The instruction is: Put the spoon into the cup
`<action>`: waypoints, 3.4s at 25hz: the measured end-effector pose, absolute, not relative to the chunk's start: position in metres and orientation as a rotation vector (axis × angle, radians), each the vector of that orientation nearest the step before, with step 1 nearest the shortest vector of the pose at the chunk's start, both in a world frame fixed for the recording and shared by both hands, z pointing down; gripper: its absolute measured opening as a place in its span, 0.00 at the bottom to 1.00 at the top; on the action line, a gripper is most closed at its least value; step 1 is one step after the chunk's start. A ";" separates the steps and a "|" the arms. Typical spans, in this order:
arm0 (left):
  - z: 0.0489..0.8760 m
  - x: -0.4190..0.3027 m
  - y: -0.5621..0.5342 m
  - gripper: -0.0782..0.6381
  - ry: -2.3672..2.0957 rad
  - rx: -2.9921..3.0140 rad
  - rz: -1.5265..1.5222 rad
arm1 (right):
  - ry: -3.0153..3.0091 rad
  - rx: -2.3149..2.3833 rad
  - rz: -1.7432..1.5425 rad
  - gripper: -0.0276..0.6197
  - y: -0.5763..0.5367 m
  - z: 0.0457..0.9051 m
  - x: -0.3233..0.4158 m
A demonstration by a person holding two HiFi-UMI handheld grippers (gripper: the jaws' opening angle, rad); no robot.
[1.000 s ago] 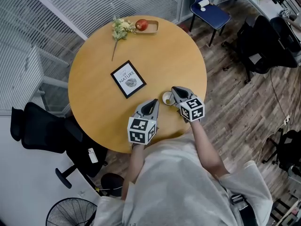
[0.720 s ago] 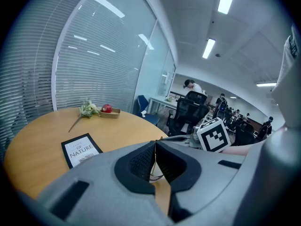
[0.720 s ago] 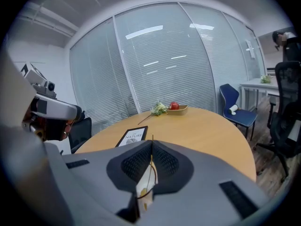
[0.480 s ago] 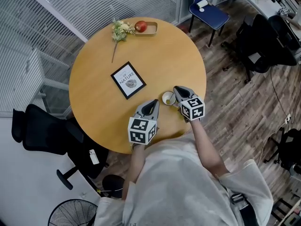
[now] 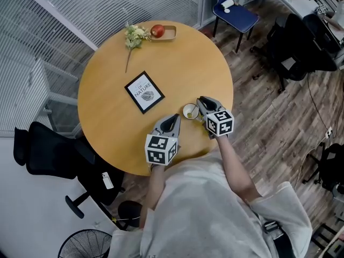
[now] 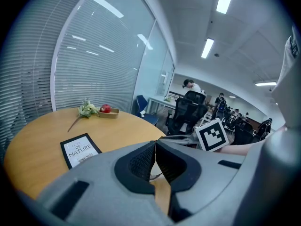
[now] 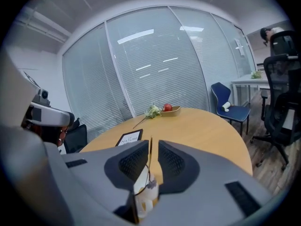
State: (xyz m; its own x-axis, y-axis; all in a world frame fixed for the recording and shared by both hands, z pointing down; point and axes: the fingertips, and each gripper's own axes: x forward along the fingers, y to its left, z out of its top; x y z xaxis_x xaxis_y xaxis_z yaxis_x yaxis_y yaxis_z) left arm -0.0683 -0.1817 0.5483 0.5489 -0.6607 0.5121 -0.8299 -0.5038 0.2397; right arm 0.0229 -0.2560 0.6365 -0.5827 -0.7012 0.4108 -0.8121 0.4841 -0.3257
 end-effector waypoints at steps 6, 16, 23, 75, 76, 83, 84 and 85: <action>0.553 -0.061 -0.175 0.12 -1.182 2.327 0.511 | -2.518 1.278 0.776 0.13 -0.247 0.638 0.029; 0.570 -0.054 -0.164 0.12 -1.156 2.283 0.525 | -2.493 1.214 0.815 0.13 -0.216 0.645 0.044; 0.571 -0.040 -0.161 0.12 -1.131 2.283 0.516 | -2.462 1.093 0.889 0.13 -0.189 0.659 0.049; 0.604 -0.070 -0.157 0.12 -1.181 2.171 0.563 | -2.407 1.027 0.852 0.04 -0.193 0.672 0.047; 0.604 -0.070 -0.158 0.12 -1.180 2.171 0.563 | -2.408 1.029 0.853 0.04 -0.193 0.671 0.048; 0.610 -0.064 -0.156 0.12 -1.158 2.171 0.580 | -2.407 1.050 0.867 0.04 -0.195 0.673 0.053; 0.611 -0.063 -0.156 0.12 -1.157 2.170 0.581 | -2.408 1.051 0.868 0.04 -0.195 0.674 0.053; 0.612 -0.063 -0.156 0.12 -1.156 2.170 0.581 | -2.408 1.051 0.870 0.04 -0.194 0.674 0.054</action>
State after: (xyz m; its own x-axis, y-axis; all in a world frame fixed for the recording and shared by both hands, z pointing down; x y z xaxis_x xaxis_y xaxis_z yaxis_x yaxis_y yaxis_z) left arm -0.0631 -0.1558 0.6120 0.5235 -0.5812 0.6230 -0.8467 -0.4364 0.3044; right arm 0.0535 -0.1945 0.6739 -0.6525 -0.5232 0.5482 -0.7527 0.5310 -0.3892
